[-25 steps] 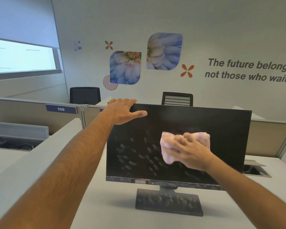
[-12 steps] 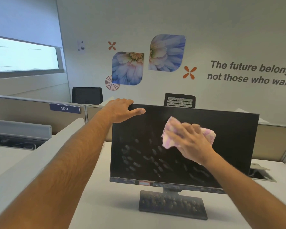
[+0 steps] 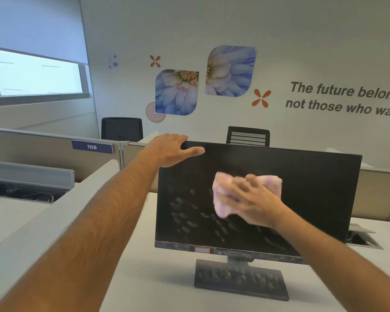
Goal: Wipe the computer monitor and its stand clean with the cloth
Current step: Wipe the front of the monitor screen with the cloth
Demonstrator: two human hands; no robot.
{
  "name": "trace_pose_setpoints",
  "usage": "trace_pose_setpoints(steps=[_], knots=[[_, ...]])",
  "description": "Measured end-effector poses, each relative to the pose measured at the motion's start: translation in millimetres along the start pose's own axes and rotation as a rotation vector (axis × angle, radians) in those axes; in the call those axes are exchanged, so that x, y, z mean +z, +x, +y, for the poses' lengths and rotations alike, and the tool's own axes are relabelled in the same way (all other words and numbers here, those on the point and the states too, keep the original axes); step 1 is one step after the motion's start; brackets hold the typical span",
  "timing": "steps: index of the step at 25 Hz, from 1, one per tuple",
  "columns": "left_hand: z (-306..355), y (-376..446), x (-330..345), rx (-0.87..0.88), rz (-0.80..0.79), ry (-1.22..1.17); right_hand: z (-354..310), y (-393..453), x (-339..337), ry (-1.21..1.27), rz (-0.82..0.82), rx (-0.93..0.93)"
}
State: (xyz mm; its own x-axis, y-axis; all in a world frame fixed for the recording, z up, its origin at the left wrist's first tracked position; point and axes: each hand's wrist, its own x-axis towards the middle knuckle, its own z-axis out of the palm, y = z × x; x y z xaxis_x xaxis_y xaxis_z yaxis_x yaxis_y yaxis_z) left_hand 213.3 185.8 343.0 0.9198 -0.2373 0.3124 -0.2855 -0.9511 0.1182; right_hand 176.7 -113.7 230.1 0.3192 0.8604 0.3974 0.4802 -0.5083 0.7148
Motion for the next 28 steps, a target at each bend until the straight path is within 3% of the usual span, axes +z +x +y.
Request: trace_pose_setpoints(steps=[1, 2, 3, 6, 7, 10, 11, 12, 15, 16, 17, 20, 21, 22, 24, 25, 26, 28], knots=[[-1, -1, 0, -0.002, -0.008, -0.006, -4, -1, 0, -0.024, -0.071, -0.158], [-1, -1, 0, -0.003, -0.017, -0.011, 0, 0, -3, -0.034, -0.095, -0.191], [-2, -1, -1, -0.001, -0.024, -0.013, 5, 4, -6, -0.03, -0.085, -0.106], [1, -1, -3, 0.012, -0.029, -0.021, 8, 20, -9, 0.048, 0.081, 0.397], [1, -1, -4, 0.022, -0.028, -0.034, 3, 23, -8, 0.032, 0.098, 0.388], [-6, 0, -6, 0.042, -0.033, -0.091, -17, 21, 4, -0.019, -0.041, -0.096], [-10, 1, -6, 0.04, -0.033, -0.107, -16, 20, 0, -0.021, -0.081, -0.152], [-13, 1, -5, 0.035, -0.032, -0.118, -12, 23, -2, -0.018, -0.073, -0.103], [-18, 2, -3, 0.032, -0.023, -0.139, -5, 36, -6, 0.032, 0.066, 0.375], [-18, 2, -4, 0.039, -0.019, -0.145, -9, 40, -5, 0.03, 0.084, 0.431], [-18, 3, -4, 0.048, -0.018, -0.15, -15, 42, -1, 0.02, 0.077, 0.37], [-20, 2, -4, 0.07, -0.019, -0.164, -32, 39, 3, -0.003, -0.1, -0.143], [-20, 1, -5, 0.075, -0.021, -0.163, -29, 40, 2, -0.004, -0.109, -0.172], [-19, 0, -5, 0.078, -0.021, -0.163, -25, 45, 1, -0.006, -0.081, -0.088], [-16, -1, -6, 0.08, -0.014, -0.171, -24, 55, -2, 0.068, 0.022, 0.3], [-14, -1, -6, 0.079, -0.01, -0.172, -28, 61, -3, 0.086, 0.063, 0.408], [-14, -1, -6, 0.079, -0.008, -0.171, -32, 66, -2, 0.08, 0.063, 0.382], [-16, -1, -7, 0.082, -0.011, -0.179, -45, 67, 3, 0.037, -0.04, 0.028]])
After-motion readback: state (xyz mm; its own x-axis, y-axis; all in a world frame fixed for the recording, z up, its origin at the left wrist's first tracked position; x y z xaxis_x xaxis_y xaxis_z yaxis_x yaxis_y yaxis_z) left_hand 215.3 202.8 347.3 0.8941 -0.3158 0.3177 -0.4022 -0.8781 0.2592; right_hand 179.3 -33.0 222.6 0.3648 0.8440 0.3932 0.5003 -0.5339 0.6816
